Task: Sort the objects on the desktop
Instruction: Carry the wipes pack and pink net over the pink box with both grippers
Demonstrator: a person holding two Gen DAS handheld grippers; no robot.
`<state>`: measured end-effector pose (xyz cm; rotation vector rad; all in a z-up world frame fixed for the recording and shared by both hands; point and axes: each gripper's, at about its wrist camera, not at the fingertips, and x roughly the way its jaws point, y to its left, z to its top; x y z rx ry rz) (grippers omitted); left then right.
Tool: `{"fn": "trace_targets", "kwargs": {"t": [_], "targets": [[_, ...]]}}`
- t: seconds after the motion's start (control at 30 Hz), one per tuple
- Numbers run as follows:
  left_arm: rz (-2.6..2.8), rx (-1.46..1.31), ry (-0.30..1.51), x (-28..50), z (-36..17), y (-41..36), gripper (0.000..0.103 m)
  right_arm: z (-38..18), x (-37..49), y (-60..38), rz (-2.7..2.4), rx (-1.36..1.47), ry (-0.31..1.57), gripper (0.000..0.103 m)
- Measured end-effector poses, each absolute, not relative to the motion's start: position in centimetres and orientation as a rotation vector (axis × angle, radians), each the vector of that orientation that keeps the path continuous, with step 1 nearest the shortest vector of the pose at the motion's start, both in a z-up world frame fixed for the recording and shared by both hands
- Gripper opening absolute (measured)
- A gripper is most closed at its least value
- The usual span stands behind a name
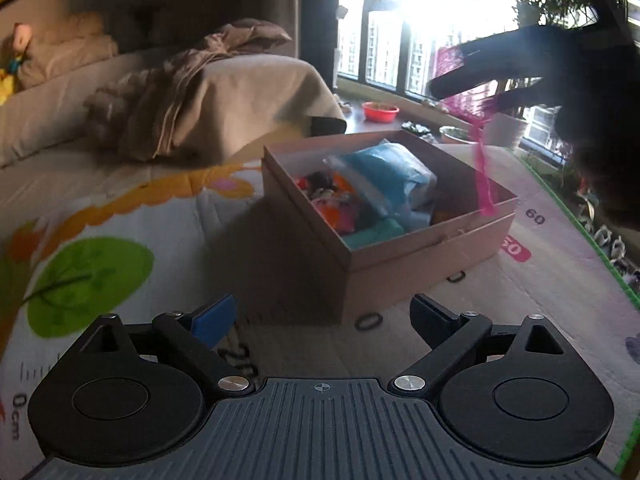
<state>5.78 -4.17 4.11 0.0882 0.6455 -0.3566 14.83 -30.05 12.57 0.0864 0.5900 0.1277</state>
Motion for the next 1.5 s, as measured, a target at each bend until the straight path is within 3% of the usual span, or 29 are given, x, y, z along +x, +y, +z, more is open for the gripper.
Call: {"fn": "trace_targets", "kwargs": {"t": [0.17, 0.27, 0.57, 0.73, 0.8, 1.0, 1.23, 1.5], "targets": [[-0.364, 0.065, 0.669, 4.7, 3.8, -3.6, 0.101, 8.2, 19.5, -26.8, 0.068, -0.014, 0.703, 0.082], [-0.366, 0.046, 0.687, 5.1, 3.2, -3.2, 0.101, 6.6, 20.1, -25.8, 0.107, 0.047, 0.756, 0.077], [-0.362, 0.016, 0.713, 5.3, 2.5, -2.7, 0.101, 7.3, 19.2, -23.4, 0.160, -0.013, 0.762, 0.077], [-0.351, 0.017, 0.734, 5.6, 2.2, -2.9, 0.101, 7.6, 19.0, -25.1, 0.022, -0.094, 0.722, 0.087], [-0.345, 0.013, 0.745, 5.7, 2.1, -3.0, 0.102, 7.7, 18.8, -25.8, 0.023, -0.076, 0.722, 0.082], [-0.343, 0.021, 0.755, 5.7, 2.1, -3.3, 0.102, 7.9, 18.7, -27.0, 0.051, 0.050, 0.752, 0.082], [-0.330, 0.037, 0.757, 6.3, 2.3, -4.4, 0.102, 9.8, 20.1, -26.2, 0.006, 0.220, 0.633, 0.082], [-0.274, 0.081, 0.788, 7.0, 1.9, -5.0, 0.102, 8.2, 20.5, -20.4, 0.185, -0.105, 0.657, 0.084]]}}
